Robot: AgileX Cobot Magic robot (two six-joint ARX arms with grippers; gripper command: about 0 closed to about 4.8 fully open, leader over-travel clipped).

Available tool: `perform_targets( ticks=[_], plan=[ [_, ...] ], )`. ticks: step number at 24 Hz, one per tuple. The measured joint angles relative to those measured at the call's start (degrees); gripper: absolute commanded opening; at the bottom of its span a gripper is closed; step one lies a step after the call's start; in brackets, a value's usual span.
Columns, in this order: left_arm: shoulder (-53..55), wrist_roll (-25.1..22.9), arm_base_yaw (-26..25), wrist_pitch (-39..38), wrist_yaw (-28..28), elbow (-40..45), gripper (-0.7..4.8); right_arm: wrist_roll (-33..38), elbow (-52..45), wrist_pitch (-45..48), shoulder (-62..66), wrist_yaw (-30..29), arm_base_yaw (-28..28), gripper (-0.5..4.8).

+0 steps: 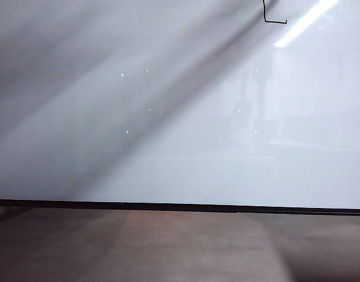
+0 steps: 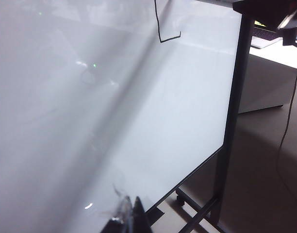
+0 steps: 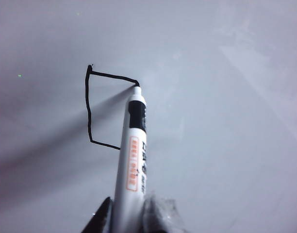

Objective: Reach to the right to find the marker pen, pick it up, and write the number 0 on the whiteboard.

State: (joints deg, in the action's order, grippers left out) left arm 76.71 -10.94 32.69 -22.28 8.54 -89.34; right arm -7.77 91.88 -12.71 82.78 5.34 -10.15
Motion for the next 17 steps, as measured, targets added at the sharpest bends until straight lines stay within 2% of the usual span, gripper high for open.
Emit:
perform_targets(
  ticks=[9,17],
  plan=[
    [0.0,0.0,0.0,0.0,0.0,0.0,-0.05,0.0,0.0,-0.4,0.5,0.0,0.0,-0.04],
    [0.0,-0.2,0.0,0.0,0.0,0.0,-0.05,0.0,0.4,-4.6,1.4,0.7,-0.1,-0.04]
  ],
)
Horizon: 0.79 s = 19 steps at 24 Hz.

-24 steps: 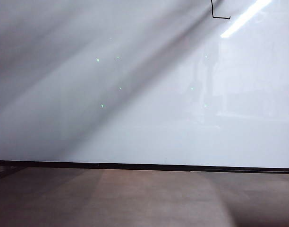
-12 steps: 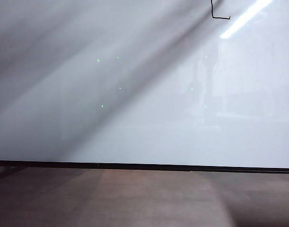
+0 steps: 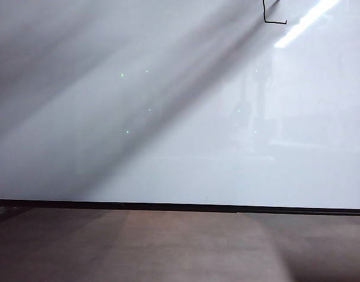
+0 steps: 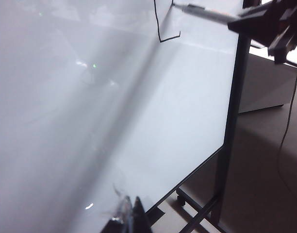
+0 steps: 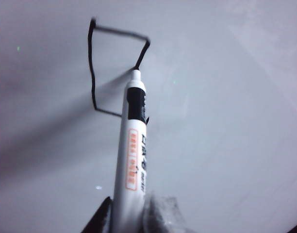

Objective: Reach to the right to find the marker pen, pick it up, and write the number 0 on the whiteboard.

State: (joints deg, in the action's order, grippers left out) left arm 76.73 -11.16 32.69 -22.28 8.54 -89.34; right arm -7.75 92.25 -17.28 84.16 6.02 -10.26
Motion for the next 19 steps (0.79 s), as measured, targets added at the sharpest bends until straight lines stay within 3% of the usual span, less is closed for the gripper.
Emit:
perform_targets(
  ticks=[19],
  plan=[
    [0.0,0.0,0.0,-0.1,0.0,0.0,-0.05,0.2,-0.1,-4.5,0.3,1.5,0.0,-0.04]
  ],
)
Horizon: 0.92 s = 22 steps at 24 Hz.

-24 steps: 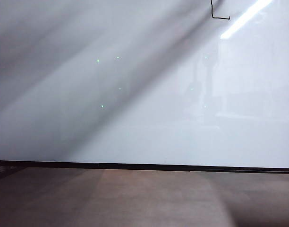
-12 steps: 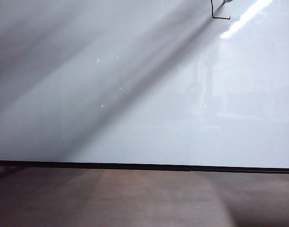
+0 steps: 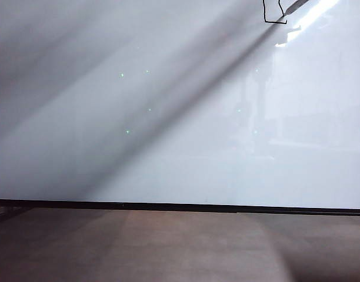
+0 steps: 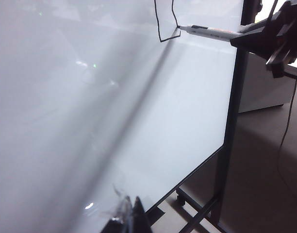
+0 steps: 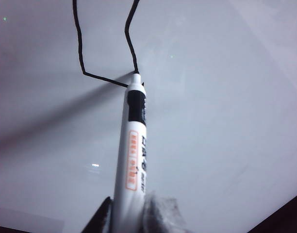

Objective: Reach to the right to find the marker pen, pick it up, and write the number 0 on the whiteboard.

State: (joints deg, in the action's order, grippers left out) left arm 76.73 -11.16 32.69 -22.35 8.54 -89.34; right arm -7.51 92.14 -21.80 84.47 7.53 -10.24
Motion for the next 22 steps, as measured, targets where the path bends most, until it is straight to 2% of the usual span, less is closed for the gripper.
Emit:
perform_targets(
  ticks=[22],
  plan=[
    [0.0,0.0,0.0,-1.1,0.0,0.0,-0.05,1.0,-0.3,-1.5,0.3,0.0,0.0,-0.04]
  ],
)
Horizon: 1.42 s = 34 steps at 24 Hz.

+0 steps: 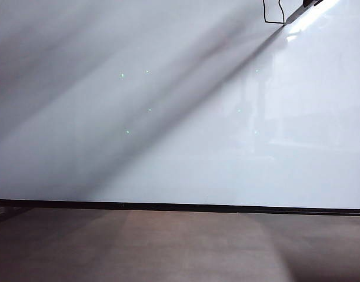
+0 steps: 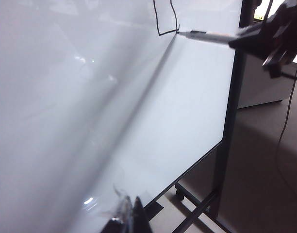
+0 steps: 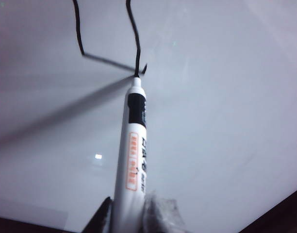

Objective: Reach to the right to find the marker pen, pick it up, and write the number 0 on the whiteboard.

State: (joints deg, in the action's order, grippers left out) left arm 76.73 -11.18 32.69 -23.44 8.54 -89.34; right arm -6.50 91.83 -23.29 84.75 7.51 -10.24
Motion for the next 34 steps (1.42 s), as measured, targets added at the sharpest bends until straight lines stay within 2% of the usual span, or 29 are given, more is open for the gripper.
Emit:
perform_targets(
  ticks=[6,10,16,21,24,27,32,34],
  plan=[
    [0.0,0.0,0.0,0.3,0.0,0.0,-0.05,0.0,0.0,2.6,-8.5,0.0,-0.3,-0.04],
    [-0.2,0.0,0.0,3.8,0.5,0.0,-0.05,0.0,0.6,3.9,-15.4,2.1,-0.3,-0.04],
    [-0.3,0.0,0.0,7.3,7.6,0.0,-0.05,-3.1,0.1,4.8,-23.6,6.2,2.0,-0.04],
    [0.2,1.8,0.0,10.1,12.2,0.0,-0.05,-3.3,0.4,6.5,-27.7,6.0,11.2,-0.04],
    [0.4,2.0,0.0,11.0,15.9,0.0,-0.05,-2.8,-2.4,7.3,-29.1,0.8,20.2,-0.04],
    [0.5,2.0,0.2,11.5,20.0,0.0,-0.05,0.5,-8.4,9.4,-30.4,-2.6,26.0,-0.04],
    [1.4,2.0,2.5,12.2,20.4,0.0,-0.05,4.1,-20.5,18.4,-30.1,-8.1,34.1,-0.04],
    [2.3,2.0,3.8,12.3,18.7,0.0,-0.05,7.3,-24.1,22.9,-28.8,-9.7,35.8,-0.04]
  ],
)
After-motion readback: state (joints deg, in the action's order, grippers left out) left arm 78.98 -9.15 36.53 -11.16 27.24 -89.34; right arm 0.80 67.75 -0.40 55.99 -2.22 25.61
